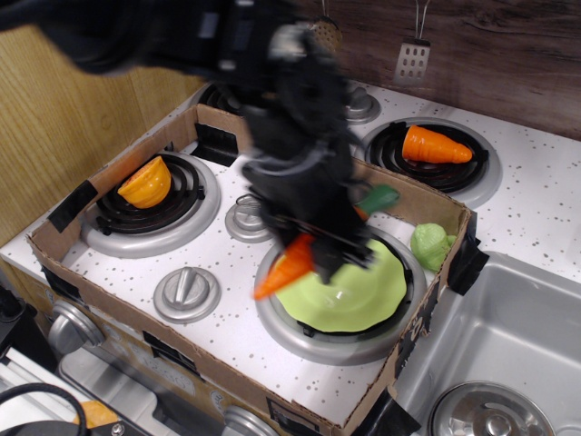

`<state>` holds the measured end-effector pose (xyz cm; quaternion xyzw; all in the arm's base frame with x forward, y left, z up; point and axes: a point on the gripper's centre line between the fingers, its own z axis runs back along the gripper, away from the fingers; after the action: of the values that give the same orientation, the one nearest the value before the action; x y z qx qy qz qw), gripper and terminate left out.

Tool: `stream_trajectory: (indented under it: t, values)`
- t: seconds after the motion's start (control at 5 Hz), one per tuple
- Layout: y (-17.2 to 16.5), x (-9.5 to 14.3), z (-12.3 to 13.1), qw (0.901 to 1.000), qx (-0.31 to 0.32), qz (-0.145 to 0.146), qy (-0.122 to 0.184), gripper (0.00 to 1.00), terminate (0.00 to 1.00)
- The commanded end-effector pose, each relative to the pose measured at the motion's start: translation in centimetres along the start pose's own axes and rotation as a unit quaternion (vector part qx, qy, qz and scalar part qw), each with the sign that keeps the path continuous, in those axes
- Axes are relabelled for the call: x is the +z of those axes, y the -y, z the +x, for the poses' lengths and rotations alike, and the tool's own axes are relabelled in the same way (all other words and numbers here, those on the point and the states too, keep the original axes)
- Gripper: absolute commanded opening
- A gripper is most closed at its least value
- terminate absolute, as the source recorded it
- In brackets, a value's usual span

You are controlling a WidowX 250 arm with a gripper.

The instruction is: Take carrot off plate

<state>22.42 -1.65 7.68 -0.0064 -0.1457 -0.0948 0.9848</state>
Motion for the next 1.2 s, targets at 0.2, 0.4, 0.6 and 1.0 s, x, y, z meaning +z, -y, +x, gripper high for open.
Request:
stream_trajectory:
  t: [0.2, 0.4, 0.6, 1.0]
  values:
    - [-7.6, 2.4, -0.3, 0.9815, -0.186, 0.04, 0.023, 0.0, 0.0]
    - [-9.4, 2.1, -1.5, 0.9699, -0.243, 0.014, -0.003, 0.0, 0.0]
    - [-10.7, 1.5, -2.8, 0.9631, -0.268, 0.024, -0.002, 0.0, 0.0]
    - [-12.6, -0.8, -4.9, 0.9659, -0.256, 0.041, -0.002, 0.0, 0.0]
